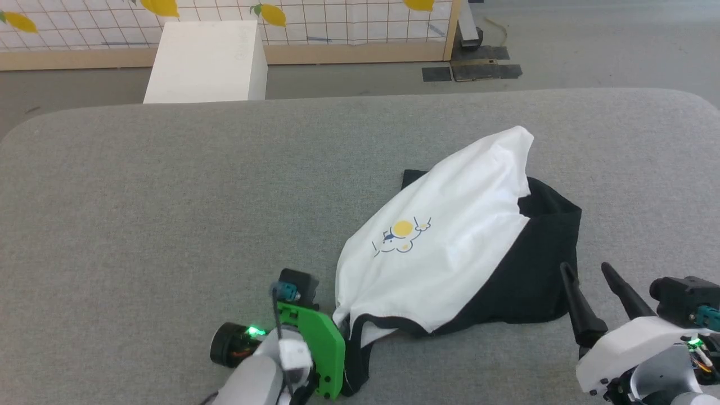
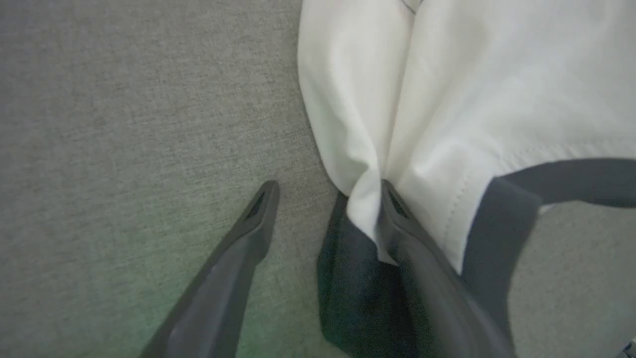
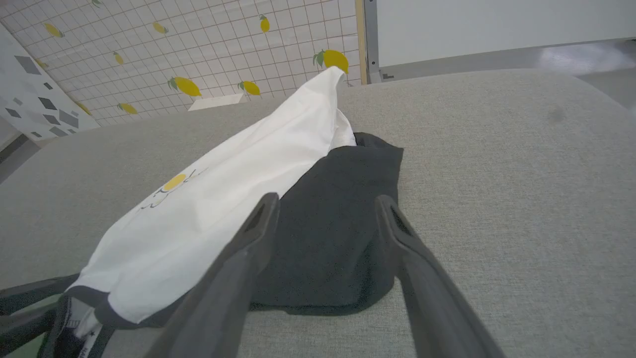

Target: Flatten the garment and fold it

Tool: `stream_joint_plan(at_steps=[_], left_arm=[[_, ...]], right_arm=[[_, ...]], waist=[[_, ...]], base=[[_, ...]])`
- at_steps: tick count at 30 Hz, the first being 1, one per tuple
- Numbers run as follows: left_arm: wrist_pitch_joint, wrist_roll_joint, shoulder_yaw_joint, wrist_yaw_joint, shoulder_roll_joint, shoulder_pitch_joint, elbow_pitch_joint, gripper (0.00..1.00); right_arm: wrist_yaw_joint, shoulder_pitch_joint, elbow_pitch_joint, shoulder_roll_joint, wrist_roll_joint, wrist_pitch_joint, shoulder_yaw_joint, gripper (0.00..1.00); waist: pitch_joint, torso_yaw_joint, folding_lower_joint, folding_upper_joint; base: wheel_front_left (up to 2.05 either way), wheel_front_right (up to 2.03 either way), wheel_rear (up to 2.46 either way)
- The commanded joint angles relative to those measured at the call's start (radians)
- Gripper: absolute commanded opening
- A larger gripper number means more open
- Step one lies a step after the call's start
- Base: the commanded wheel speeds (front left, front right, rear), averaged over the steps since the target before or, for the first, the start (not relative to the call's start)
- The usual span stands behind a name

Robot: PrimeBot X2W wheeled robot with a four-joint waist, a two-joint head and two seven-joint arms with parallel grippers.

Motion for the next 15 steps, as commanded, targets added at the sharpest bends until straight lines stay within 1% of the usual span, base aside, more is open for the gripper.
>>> stream_joint_plan(at_steps=[1,4,5,6,7,9,11,13,14,15], left_arm=[[0.059,0.004,-0.014,0.006,0.004,-0.011,0.023,1.0],[0.19,-0.031,-0.052,-0.017,0.003,-0.007,0.036,1.0],[0.209,-0.047,-0.059,-0.024,0.003,-0.006,0.029,0.54],[0.221,-0.061,-0.07,-0.03,0.003,-0.006,0.016,0.23],[0.222,-0.071,-0.077,-0.034,0.003,-0.006,0.004,0.0],[0.199,-0.091,-0.077,-0.038,0.002,-0.007,-0.026,0.0],[0.122,-0.091,-0.05,-0.018,0.002,-0.019,-0.062,0.0],[0.024,-0.08,-0.004,0.024,0.008,-0.037,-0.088,0.0],[-0.041,-0.071,0.029,0.055,0.014,-0.05,-0.103,0.0],[-0.082,-0.068,0.054,0.077,0.02,-0.056,-0.109,0.0]], right_arm=[[-0.001,-0.015,0.003,0.001,0.002,-0.009,0.007,1.0],[-0.001,-0.015,0.006,0.001,0.004,-0.009,0.013,1.0],[-0.001,-0.015,0.006,0.001,0.004,-0.009,0.015,1.0],[-0.001,-0.016,0.006,0.001,0.005,-0.01,0.016,1.0],[-0.001,-0.016,0.006,0.001,0.006,-0.011,0.017,1.0],[-0.001,-0.019,0.007,0.001,0.008,-0.014,0.017,1.0],[-0.001,-0.022,0.008,0.001,0.008,-0.017,0.013,1.0],[-0.001,-0.026,0.01,0.001,0.007,-0.021,0.008,1.0],[-0.001,-0.028,0.011,0.001,0.006,-0.022,0.007,1.0],[-0.001,-0.03,0.012,0.001,0.005,-0.023,0.007,1.0]], waist=[[-0.001,-0.005,0.0,-0.0001],[0.002,-0.01,0.0,-0.0001],[0.003,-0.011,0.0,-0.0001],[0.005,-0.012,0.0,-0.0001],[0.008,-0.011,0.0,-0.0001],[0.013,-0.008,0.0,-0.0001],[0.017,-0.001,0.0,-0.0001],[0.02,0.01,0.0,-0.0001],[0.021,0.017,0.0,-0.0001],[0.022,0.022,0.0,-0.0001]], base=[[0.0,0.0,0.0],[0.0,0.0,0.0],[0.0,0.0,0.0],[0.0,0.0,0.0],[0.0,0.0,0.0],[0.0,0.0,0.0],[0.0,0.0,0.0],[0.0,0.0,0.0],[0.0,0.0,0.0],[0.0,0.0,0.0]])
